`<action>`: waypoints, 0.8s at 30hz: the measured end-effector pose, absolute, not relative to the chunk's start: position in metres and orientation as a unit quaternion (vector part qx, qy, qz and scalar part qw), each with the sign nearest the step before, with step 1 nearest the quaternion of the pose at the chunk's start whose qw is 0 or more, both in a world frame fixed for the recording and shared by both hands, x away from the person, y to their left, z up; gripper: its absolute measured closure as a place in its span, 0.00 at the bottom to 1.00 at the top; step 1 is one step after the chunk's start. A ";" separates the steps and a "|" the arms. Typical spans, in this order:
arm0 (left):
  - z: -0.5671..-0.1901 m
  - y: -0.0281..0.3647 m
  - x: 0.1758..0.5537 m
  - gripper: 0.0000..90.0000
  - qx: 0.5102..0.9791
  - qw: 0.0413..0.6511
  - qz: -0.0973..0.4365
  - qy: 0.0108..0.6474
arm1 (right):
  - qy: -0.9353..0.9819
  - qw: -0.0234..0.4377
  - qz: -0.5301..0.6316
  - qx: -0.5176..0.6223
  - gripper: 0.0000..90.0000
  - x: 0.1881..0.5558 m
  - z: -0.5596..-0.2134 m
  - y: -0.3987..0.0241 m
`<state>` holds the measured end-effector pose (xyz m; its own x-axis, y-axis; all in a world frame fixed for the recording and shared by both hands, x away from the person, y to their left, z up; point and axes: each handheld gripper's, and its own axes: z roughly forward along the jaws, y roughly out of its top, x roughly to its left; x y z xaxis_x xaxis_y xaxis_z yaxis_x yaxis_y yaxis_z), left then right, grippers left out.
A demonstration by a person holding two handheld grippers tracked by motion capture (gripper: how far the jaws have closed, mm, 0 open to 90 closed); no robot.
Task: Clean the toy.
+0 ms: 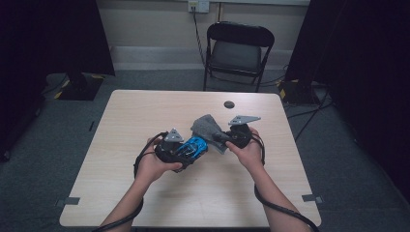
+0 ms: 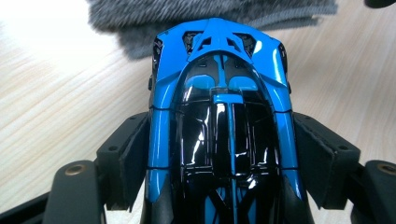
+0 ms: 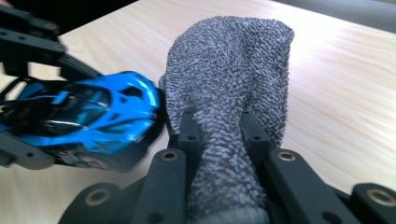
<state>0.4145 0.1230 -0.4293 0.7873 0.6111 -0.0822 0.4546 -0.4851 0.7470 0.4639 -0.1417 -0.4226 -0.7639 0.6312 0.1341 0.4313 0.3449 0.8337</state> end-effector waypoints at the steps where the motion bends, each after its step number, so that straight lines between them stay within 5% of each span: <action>1: -0.429 0.124 0.415 0.29 0.857 0.399 0.100 0.310 | 0.816 0.105 0.469 0.322 0.84 0.464 -0.423 -0.140; 24: -0.435 0.140 0.422 0.29 0.851 0.392 0.110 0.331 | 0.820 0.064 0.486 0.296 0.84 0.451 -0.431 -0.136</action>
<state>0.4223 0.1397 -0.4348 0.7561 0.6505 -0.0722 0.4778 -0.4732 0.7401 0.4513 -0.1357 -0.4311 -0.8168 0.5471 0.1832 0.4232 0.3523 0.8347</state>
